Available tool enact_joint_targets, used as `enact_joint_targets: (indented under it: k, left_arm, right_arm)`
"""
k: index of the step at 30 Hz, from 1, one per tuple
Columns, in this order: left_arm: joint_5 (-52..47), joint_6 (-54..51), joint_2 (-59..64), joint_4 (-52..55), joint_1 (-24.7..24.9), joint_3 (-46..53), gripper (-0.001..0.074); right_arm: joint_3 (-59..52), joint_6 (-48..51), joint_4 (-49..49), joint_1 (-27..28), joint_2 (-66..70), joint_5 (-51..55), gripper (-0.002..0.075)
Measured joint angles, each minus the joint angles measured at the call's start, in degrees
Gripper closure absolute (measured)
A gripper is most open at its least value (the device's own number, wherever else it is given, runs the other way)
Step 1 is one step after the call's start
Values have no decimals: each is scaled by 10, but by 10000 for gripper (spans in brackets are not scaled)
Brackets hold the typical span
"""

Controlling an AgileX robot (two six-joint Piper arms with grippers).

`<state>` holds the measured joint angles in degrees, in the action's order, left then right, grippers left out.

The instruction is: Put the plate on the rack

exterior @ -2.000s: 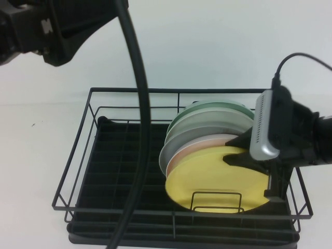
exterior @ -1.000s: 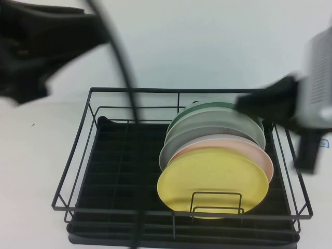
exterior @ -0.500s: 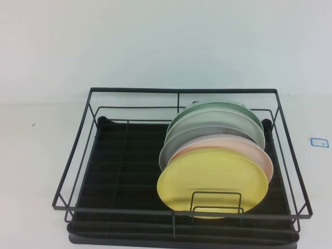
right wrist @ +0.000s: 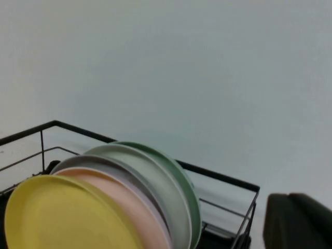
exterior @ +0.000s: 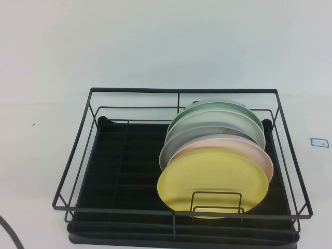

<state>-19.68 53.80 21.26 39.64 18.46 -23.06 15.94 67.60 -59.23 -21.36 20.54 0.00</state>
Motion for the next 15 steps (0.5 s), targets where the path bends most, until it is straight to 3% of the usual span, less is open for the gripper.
enact_joint_targets:
  k: [4,13,15]
  left_arm:
    - [28,2,0,13,0,18,735]
    - [-15,3,0,14,0,27,735]
    - [-14,11,-1,66,0,27,735]
  right_arm:
    - [-32,-2,-53,0,0,-5,728]
    - [-86,-6,-174,0,0,-6,728]
    - [-93,-6,-181,0,0,-8,728]
